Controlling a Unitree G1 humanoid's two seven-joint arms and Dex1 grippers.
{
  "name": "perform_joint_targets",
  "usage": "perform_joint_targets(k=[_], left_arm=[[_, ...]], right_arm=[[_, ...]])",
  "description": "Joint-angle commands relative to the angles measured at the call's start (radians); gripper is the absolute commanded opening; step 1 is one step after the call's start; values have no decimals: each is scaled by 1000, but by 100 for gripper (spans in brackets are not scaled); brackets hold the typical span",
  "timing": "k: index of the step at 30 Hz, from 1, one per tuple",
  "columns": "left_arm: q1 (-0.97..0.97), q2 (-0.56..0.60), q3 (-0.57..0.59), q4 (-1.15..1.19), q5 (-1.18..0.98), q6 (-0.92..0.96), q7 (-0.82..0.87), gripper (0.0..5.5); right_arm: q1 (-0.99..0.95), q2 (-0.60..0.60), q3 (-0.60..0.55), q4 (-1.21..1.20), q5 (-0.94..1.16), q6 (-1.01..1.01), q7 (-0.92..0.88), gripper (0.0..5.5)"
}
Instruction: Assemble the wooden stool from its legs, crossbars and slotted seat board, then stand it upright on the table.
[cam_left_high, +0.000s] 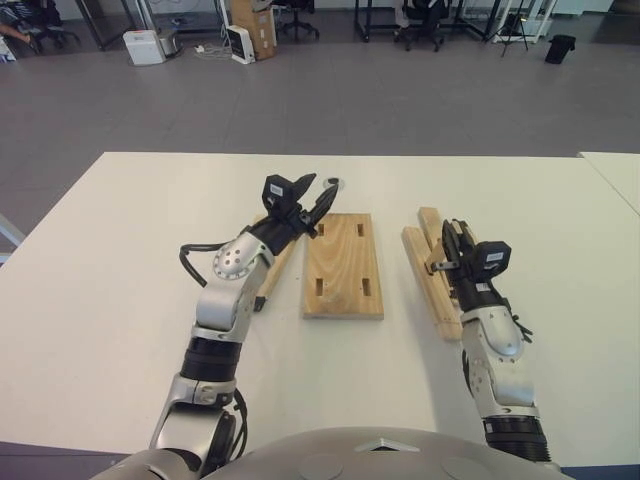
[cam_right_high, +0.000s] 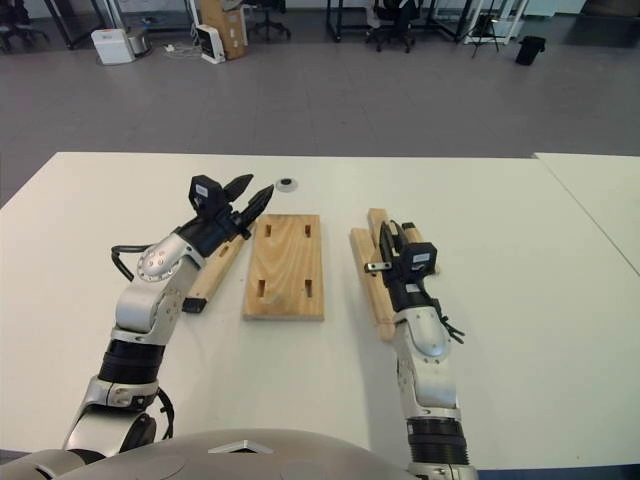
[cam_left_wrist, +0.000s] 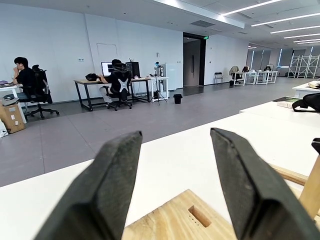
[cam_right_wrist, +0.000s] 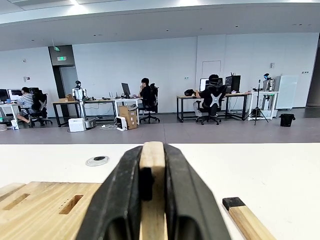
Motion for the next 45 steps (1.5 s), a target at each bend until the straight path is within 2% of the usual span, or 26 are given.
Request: perform_joint_targets(k=[1,13,26,28,34,39,45], left_arm=[[29,-7,-2,-32,17,1,33,249],[83,-16,-24,-71,22,36,72,249],[69,-1,-45,-35,31,33,63,249],[73,-6,-48,-35,30,30,67,249],[87,-17,-47,-32,27,29,84,249],[96,-35,-37,-40,19,25,97,249],[147,-52,-24,-91,13,28,132,249]], right_arm=[[116,-11,8,81,-7,237,-19,42],[162,-49,26,53,-43,418,-47,42],[127,-75,53,61,-83,467,-78,42],[121,-94,75,40,-108,465,-70,105],[108,-116,98,-23,-168,489,-63,219],[146,-98,74,-163,-113,635,-41,311],[213,-142,63,-371,-71,822,-4,424]])
